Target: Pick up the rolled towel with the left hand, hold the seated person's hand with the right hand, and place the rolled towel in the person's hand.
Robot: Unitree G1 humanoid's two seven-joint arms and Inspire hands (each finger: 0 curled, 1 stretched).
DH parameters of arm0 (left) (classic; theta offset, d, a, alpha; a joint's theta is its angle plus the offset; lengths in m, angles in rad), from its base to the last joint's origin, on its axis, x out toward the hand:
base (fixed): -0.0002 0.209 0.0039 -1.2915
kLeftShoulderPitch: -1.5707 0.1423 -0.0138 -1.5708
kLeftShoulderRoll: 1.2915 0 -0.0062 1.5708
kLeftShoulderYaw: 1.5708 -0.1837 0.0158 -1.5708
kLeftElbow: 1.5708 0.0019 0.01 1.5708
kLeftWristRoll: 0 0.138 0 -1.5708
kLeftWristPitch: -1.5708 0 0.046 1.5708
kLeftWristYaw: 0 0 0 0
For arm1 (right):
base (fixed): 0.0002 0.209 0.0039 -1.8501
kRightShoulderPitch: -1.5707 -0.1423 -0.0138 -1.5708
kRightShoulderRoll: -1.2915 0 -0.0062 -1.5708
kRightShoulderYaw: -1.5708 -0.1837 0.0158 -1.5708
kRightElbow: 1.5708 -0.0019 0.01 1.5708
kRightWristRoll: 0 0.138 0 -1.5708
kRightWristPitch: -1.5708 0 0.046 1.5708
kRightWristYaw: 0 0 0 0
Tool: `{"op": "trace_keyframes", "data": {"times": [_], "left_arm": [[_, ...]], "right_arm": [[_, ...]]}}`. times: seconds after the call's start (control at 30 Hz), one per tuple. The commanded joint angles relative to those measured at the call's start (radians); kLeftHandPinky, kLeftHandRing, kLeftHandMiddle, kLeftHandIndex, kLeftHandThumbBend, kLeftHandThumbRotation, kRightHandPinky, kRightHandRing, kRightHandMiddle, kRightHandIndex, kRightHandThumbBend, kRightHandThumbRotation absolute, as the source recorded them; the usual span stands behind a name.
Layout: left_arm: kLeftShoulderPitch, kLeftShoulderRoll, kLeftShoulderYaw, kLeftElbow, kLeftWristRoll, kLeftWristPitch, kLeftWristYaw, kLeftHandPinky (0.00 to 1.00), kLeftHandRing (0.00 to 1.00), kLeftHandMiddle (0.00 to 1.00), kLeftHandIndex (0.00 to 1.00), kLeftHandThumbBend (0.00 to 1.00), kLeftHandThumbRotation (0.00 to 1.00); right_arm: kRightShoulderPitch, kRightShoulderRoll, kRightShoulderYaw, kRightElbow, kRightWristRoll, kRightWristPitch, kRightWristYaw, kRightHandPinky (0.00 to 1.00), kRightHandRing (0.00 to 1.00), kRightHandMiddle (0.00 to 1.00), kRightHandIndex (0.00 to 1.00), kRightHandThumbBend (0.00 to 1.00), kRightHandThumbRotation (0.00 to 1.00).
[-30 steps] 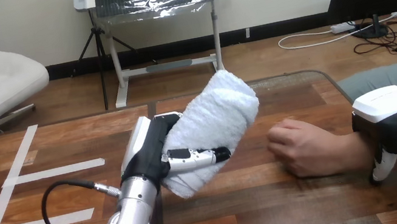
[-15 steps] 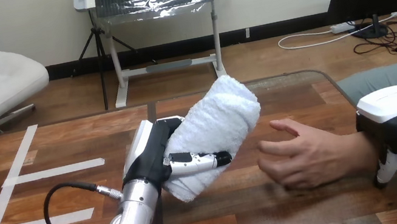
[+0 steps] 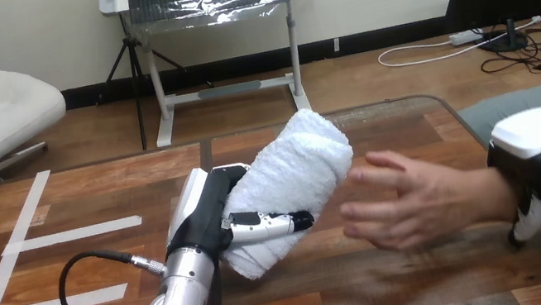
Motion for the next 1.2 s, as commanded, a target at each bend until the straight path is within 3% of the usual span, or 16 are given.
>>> {"op": "trace_keyframes", "data": {"times": [0.0,0.53,1.17], "left_arm": [[-0.132,0.011,-0.002,-0.005,0.009,-0.049,0.021,0.35,0.36,0.40,0.48,0.60,0.00],[-0.171,0.003,-0.009,0.016,0.016,-0.050,0.014,0.35,0.36,0.40,0.47,0.59,0.01],[-0.226,-0.016,-0.052,0.042,0.049,-0.072,0.009,0.34,0.35,0.40,0.48,0.59,0.00]], "right_arm": [[-0.082,-0.003,-0.063,-0.126,0.016,0.018,-0.020,0.10,0.18,0.29,0.45,0.71,0.00],[-0.094,-0.013,-0.081,-0.198,0.016,0.033,-0.010,0.07,0.15,0.24,0.31,0.68,0.00],[-0.112,-0.017,-0.083,-0.215,0.028,0.026,-0.007,0.08,0.15,0.24,0.35,0.72,0.00]]}}
